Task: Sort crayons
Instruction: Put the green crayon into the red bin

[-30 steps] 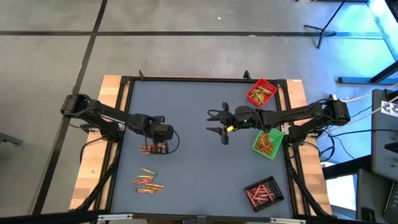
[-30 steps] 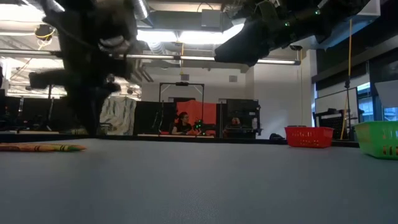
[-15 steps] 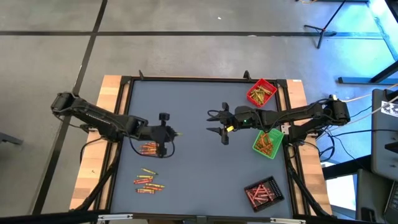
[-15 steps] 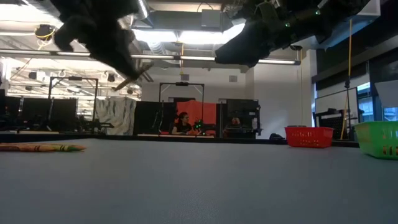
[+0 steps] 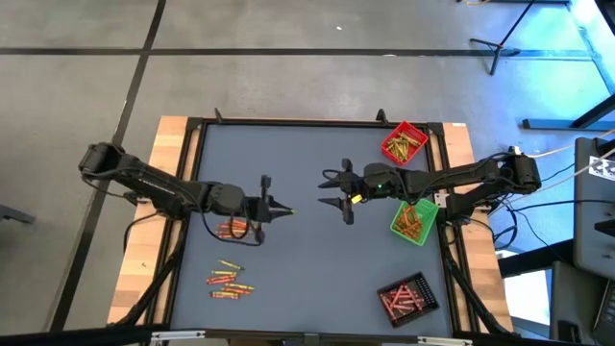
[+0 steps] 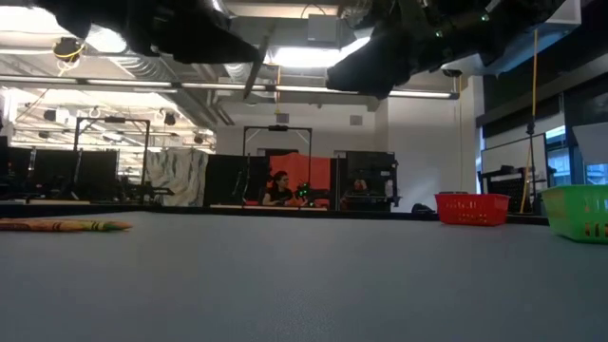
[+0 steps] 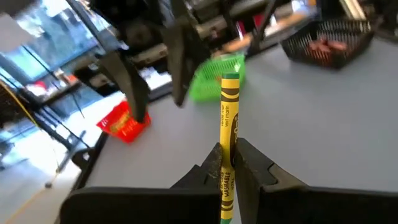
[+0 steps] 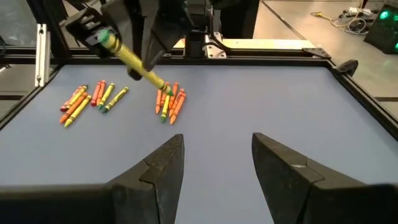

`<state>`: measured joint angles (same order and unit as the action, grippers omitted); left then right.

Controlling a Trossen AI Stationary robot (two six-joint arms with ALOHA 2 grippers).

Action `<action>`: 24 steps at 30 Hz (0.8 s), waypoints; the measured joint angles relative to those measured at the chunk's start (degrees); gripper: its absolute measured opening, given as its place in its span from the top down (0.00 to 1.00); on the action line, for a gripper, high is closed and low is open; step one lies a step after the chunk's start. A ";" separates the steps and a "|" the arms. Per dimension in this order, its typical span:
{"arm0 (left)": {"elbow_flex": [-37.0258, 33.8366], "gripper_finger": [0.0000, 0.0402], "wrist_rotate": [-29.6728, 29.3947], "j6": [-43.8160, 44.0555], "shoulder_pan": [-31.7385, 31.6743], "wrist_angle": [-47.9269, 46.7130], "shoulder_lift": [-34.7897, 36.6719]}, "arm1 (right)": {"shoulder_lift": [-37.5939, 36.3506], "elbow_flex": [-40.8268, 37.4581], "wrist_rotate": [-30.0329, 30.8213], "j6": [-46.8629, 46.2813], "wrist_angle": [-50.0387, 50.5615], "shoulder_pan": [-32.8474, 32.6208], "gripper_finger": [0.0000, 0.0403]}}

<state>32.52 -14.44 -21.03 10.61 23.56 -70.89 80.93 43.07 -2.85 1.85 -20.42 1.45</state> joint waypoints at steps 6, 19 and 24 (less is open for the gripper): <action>-4.88 0.99 0.42 0.14 -1.71 11.09 0.02 | 2.42 0.02 -3.68 0.75 -6.53 0.00 0.54; -6.28 0.99 5.56 3.18 -1.01 14.55 0.02 | 12.47 0.51 -12.33 -0.08 -29.49 -0.15 0.54; -6.28 0.99 4.68 4.39 -0.99 16.02 -0.32 | 15.60 4.04 -12.40 2.40 -29.36 -2.19 0.54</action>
<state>26.24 -9.77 -16.64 9.63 39.58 -71.21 96.53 47.11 -15.26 4.25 -49.77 -0.73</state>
